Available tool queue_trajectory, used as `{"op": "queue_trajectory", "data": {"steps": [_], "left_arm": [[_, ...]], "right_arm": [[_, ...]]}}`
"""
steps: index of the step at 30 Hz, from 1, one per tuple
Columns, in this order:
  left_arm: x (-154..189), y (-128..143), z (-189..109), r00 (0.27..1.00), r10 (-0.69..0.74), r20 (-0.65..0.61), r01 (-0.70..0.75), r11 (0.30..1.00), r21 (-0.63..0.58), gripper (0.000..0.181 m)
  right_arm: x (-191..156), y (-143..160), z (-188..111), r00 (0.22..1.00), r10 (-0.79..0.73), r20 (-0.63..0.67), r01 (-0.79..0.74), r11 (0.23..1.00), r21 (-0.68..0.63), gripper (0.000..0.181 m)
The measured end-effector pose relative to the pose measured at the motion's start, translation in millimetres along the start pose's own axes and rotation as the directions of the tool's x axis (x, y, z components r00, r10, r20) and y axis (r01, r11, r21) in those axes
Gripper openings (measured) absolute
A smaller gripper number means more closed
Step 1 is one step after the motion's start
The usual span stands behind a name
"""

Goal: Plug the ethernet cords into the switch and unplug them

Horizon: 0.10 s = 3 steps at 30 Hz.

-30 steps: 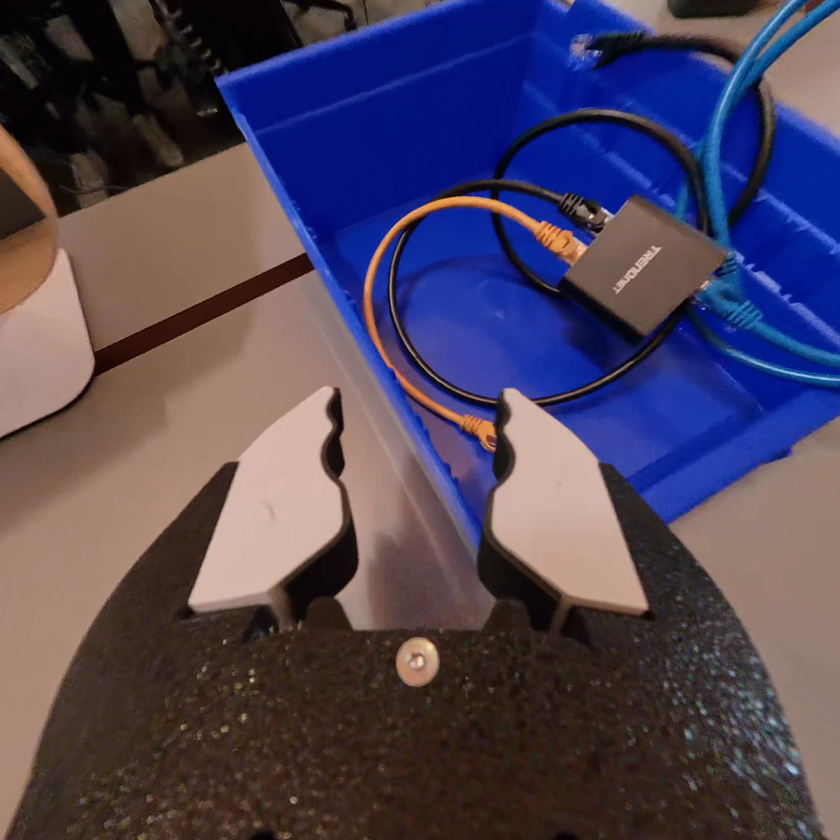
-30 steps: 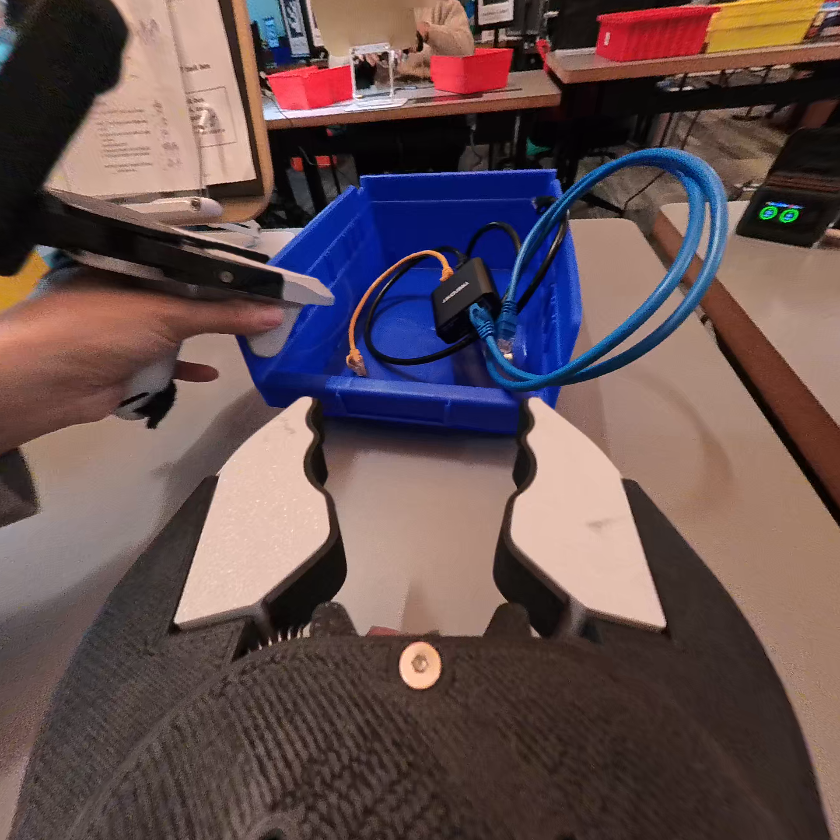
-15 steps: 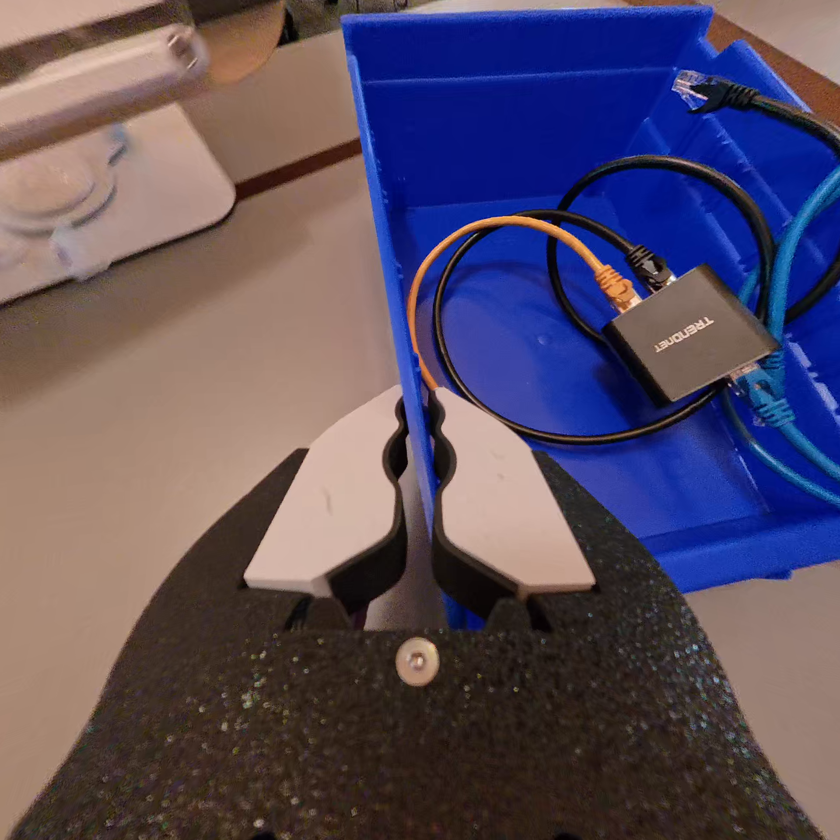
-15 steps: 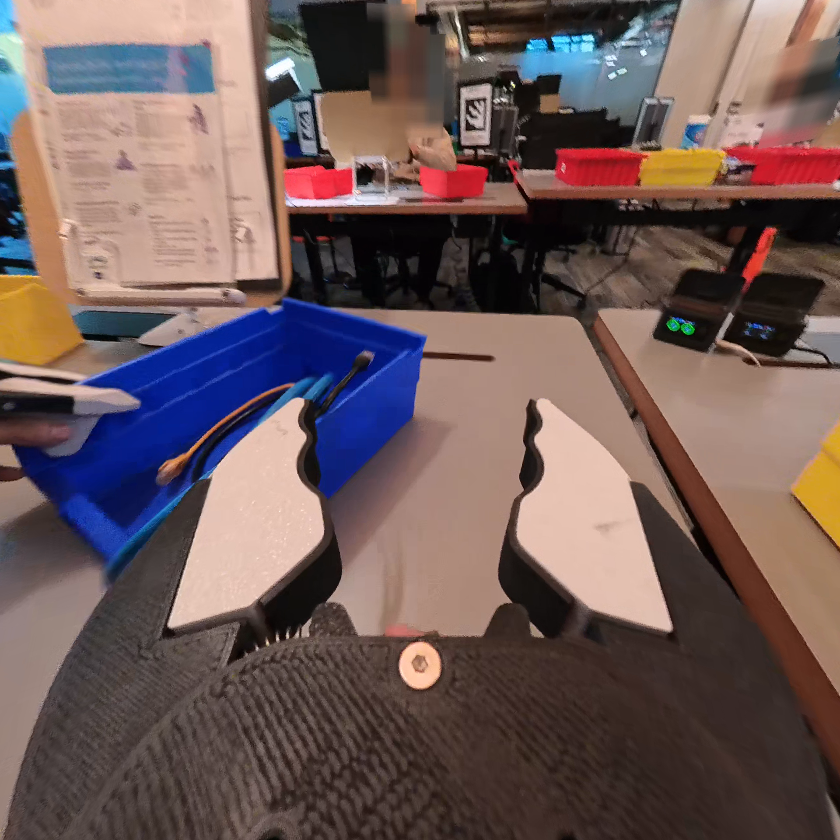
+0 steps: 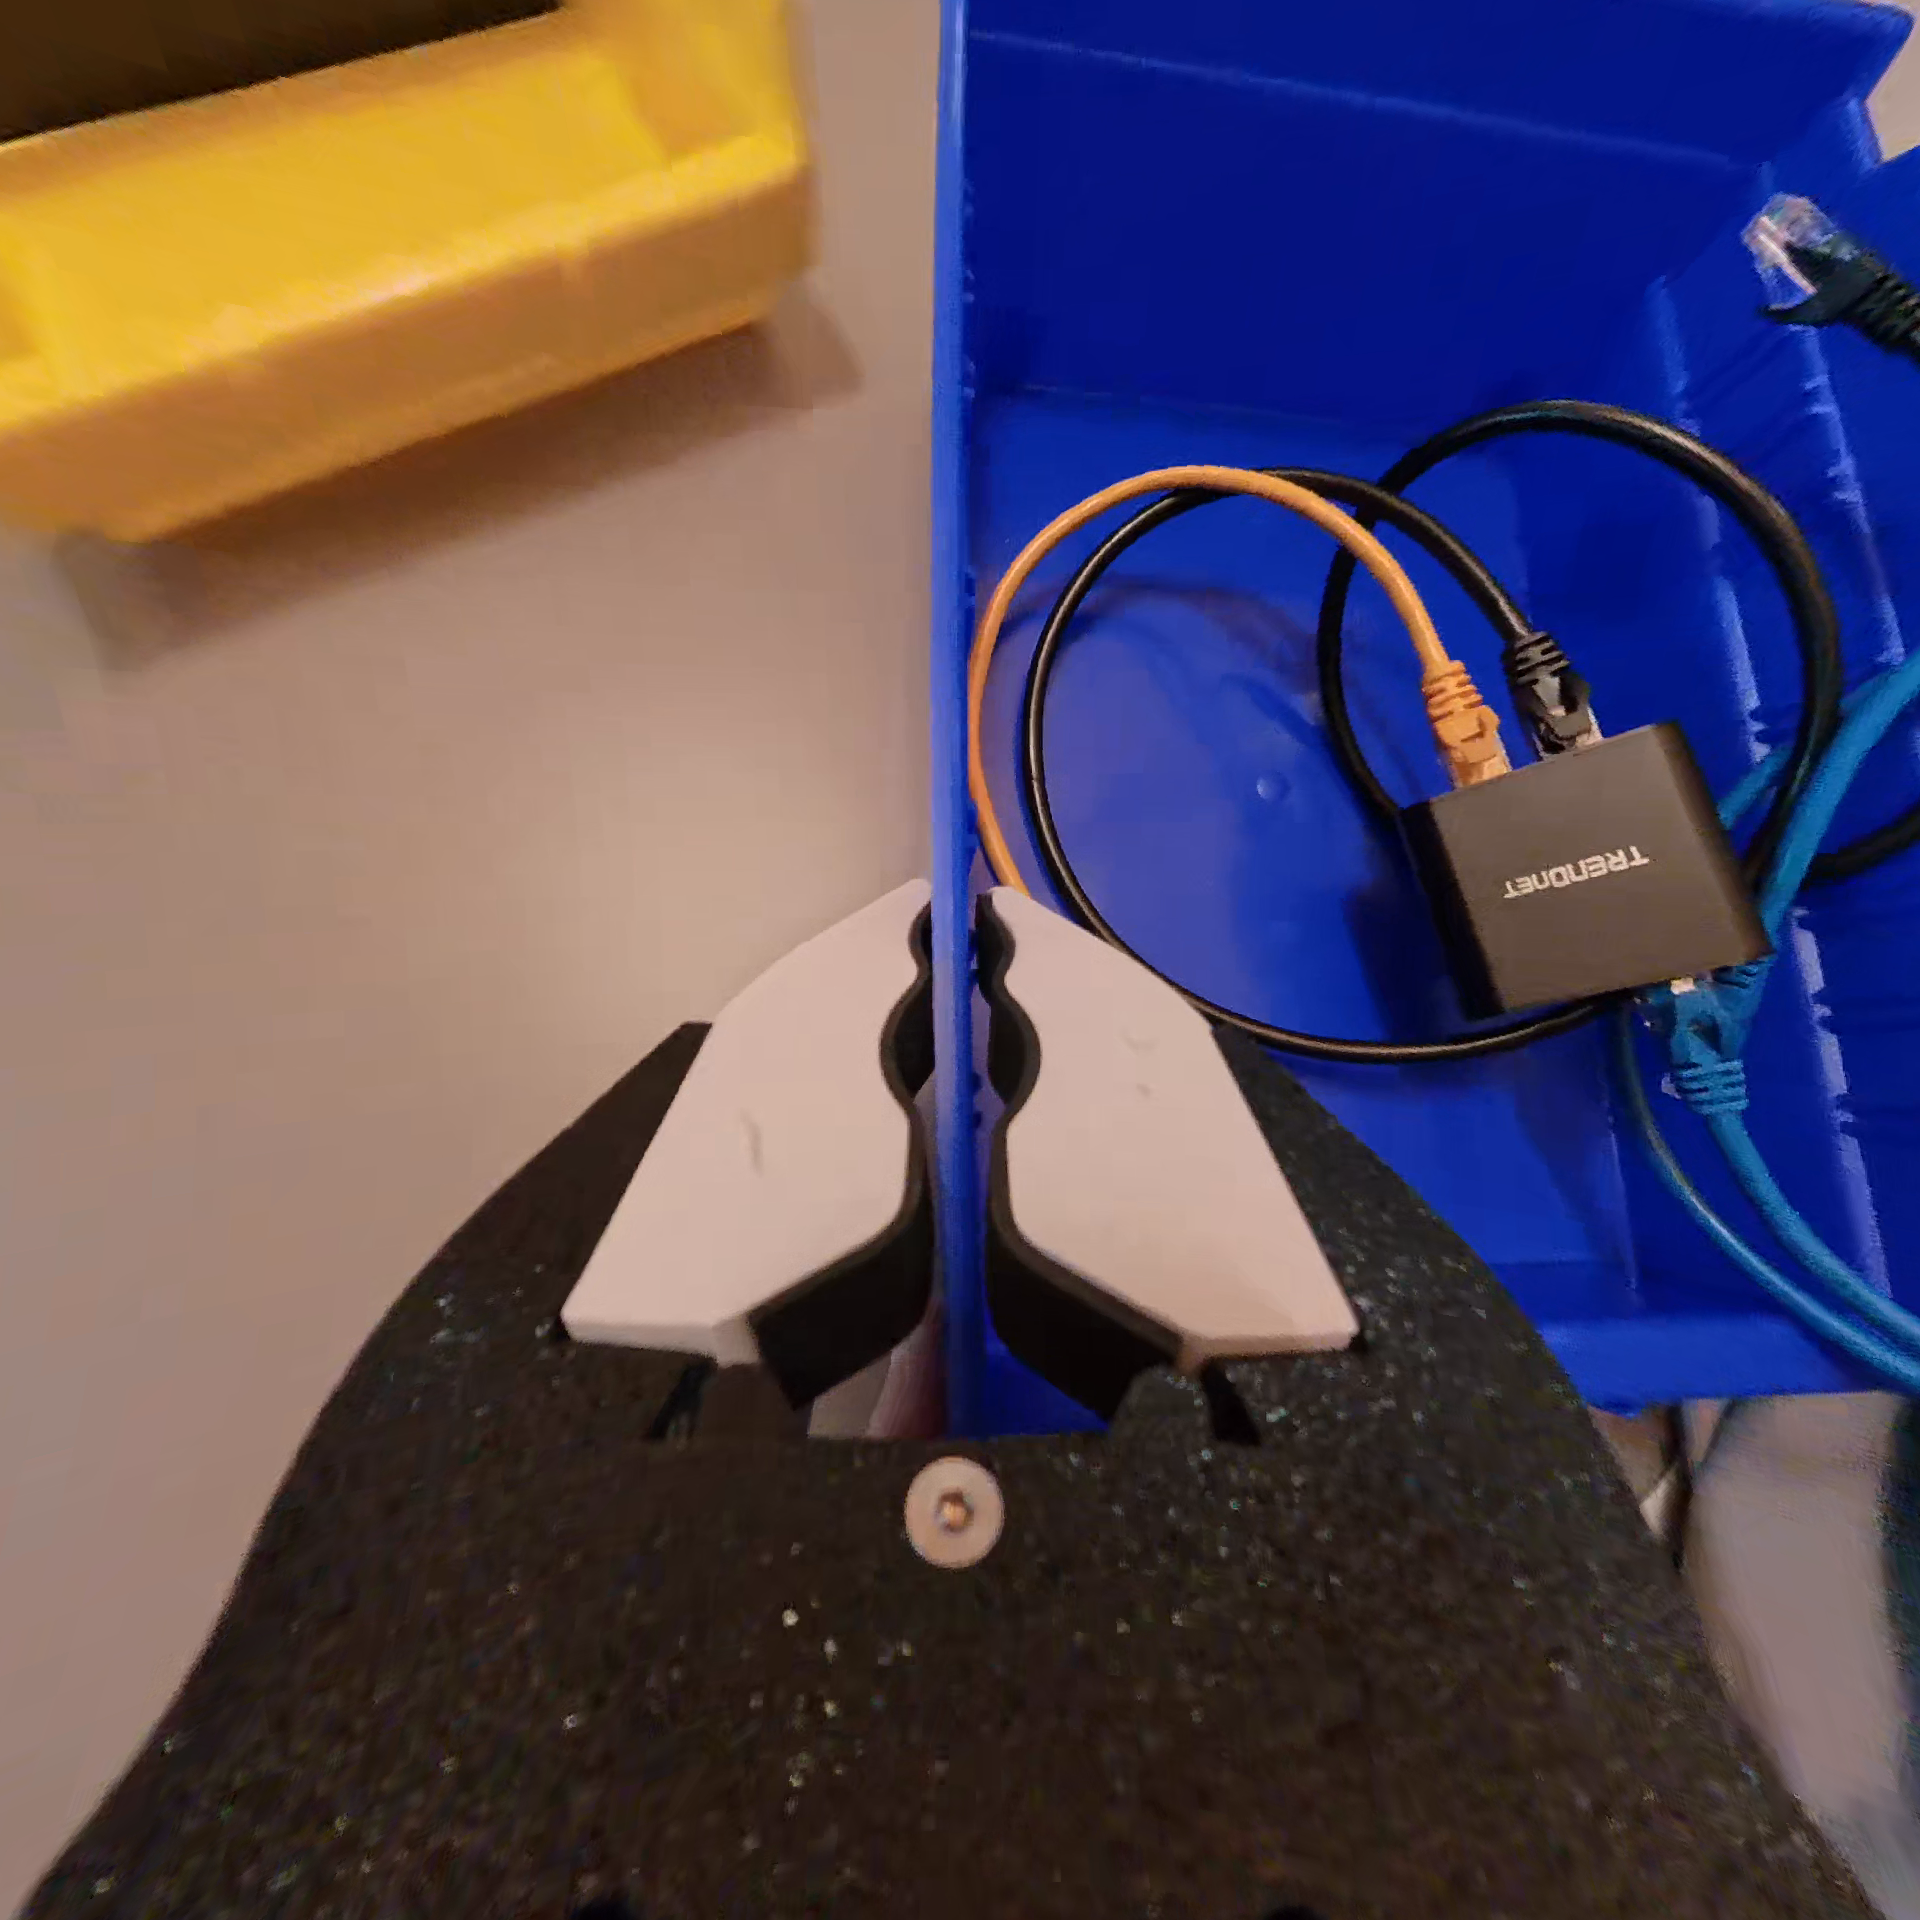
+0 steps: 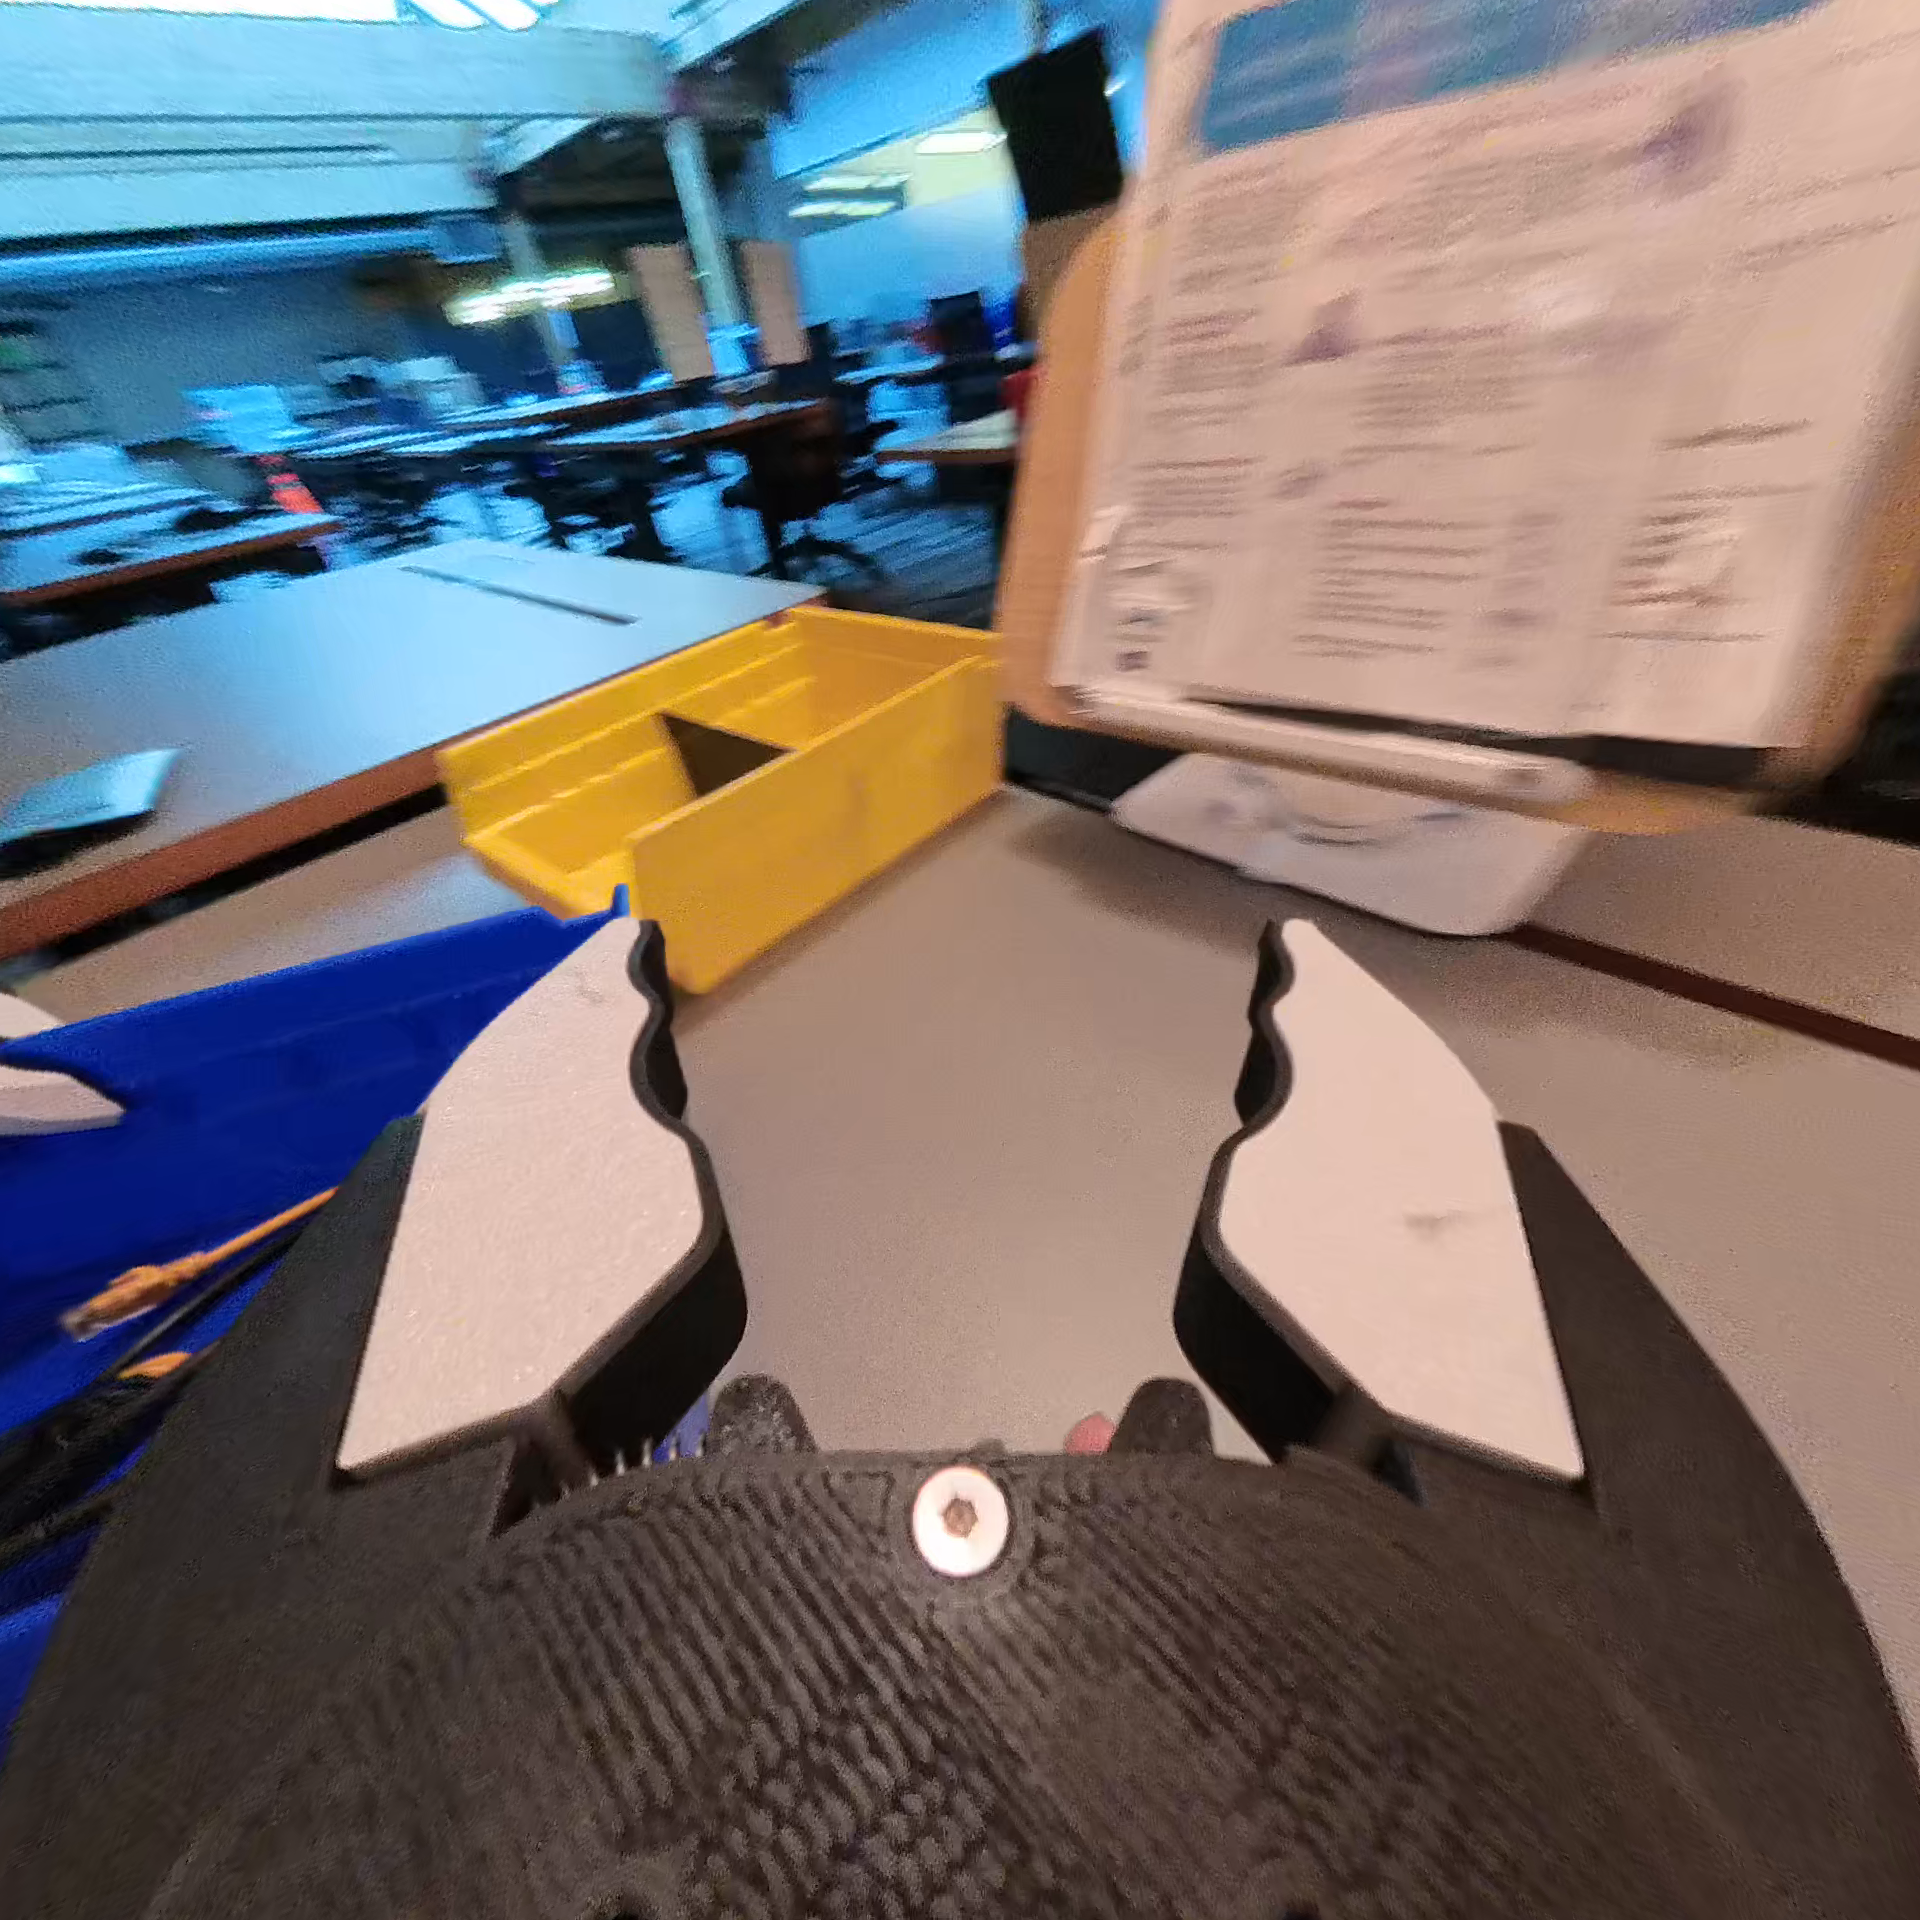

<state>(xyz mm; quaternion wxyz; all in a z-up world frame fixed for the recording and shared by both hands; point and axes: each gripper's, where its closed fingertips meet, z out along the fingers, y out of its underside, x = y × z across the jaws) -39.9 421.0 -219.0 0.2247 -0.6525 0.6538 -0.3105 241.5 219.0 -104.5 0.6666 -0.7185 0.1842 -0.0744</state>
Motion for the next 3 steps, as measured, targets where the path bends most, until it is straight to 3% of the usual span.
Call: {"op": "queue_trajectory", "data": {"steps": [1, 3], "left_arm": [[-11.2, 12.3, -14.6, 0.999, -0.018, 0.028, 0.018, 1.000, 0.003, 0.004], [-32.9, 33.6, -40.9, 0.993, -0.085, 0.080, 0.084, 0.996, 0.021, 0.004]], "right_arm": [[-18.0, 4.6, 26.9, 0.999, 0.023, 0.047, -0.022, 0.999, -0.028, 0.107], [-44.6, 12.2, 77.0, 0.998, 0.038, 0.058, -0.033, 0.997, -0.073, 0.110]]}}
